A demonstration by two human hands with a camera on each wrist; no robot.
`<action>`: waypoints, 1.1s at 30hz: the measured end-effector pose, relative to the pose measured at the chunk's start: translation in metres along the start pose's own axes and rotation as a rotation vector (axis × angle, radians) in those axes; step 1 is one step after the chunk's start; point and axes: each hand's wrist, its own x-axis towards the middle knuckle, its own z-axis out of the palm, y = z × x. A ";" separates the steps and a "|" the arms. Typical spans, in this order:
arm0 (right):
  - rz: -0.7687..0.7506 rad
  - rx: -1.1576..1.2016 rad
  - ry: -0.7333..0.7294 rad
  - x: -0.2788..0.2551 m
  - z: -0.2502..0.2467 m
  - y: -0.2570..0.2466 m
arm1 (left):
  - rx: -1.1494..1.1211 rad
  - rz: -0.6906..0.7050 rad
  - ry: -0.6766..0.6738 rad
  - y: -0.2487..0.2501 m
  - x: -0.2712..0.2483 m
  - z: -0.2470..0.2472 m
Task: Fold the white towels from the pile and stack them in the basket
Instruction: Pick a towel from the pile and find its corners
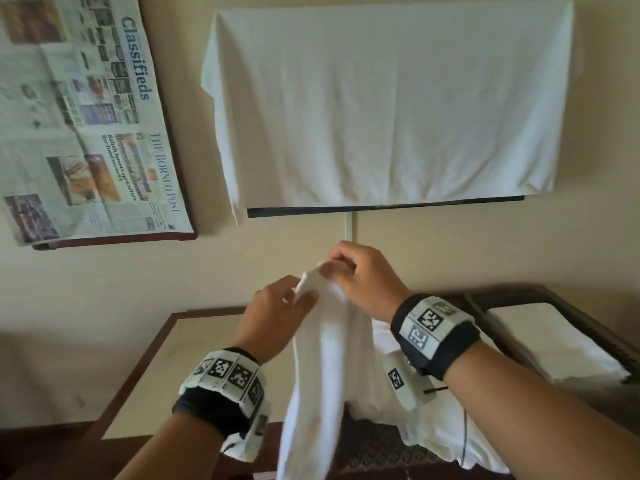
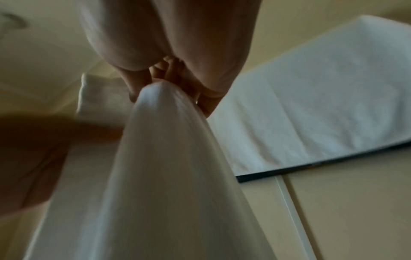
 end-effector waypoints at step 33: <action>-0.133 -0.151 -0.171 -0.025 -0.067 -0.027 | -0.352 0.098 0.044 0.074 -0.017 -0.019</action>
